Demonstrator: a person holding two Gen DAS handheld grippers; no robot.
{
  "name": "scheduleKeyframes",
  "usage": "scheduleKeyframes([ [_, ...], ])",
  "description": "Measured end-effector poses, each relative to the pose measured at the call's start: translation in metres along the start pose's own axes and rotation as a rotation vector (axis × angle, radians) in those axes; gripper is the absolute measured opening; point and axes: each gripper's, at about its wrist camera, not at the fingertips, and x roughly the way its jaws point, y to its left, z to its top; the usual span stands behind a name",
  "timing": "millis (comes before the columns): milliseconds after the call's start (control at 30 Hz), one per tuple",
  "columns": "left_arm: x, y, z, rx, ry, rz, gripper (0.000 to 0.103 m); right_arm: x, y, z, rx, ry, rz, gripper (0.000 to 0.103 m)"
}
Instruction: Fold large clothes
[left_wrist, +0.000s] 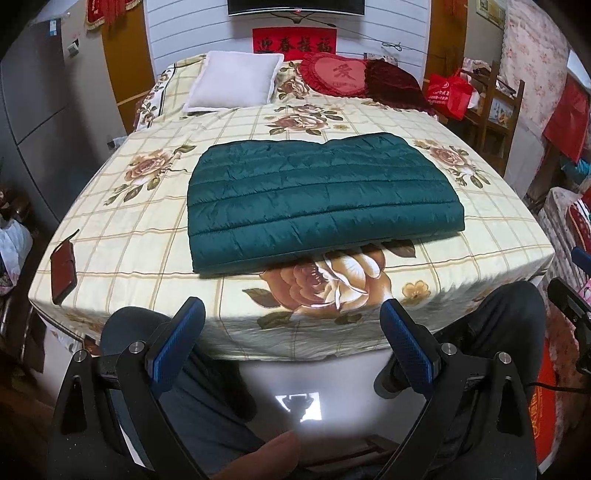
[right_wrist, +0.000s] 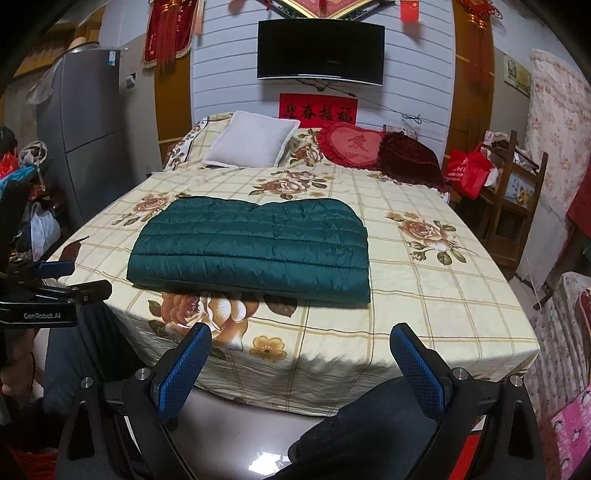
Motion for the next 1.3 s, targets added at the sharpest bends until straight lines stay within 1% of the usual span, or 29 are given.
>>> scheduleKeyframes([
  [867,0.0021,0.0009,-0.0004,-0.003,0.012,-0.007,0.096,-0.0027,0.002,0.0011,-0.001,-0.007,0.006,0.096],
  [1167,0.0066,0.0015,-0.0033,-0.001,0.021,-0.025,0.096,-0.0015,0.0035,0.0041,-0.011,0.0,0.014,0.096],
  [1300,0.0066,0.0056,-0.0034,-0.024,0.02,-0.051,0.096,0.0004,0.0028,0.0058,-0.013,0.003,0.019,0.096],
])
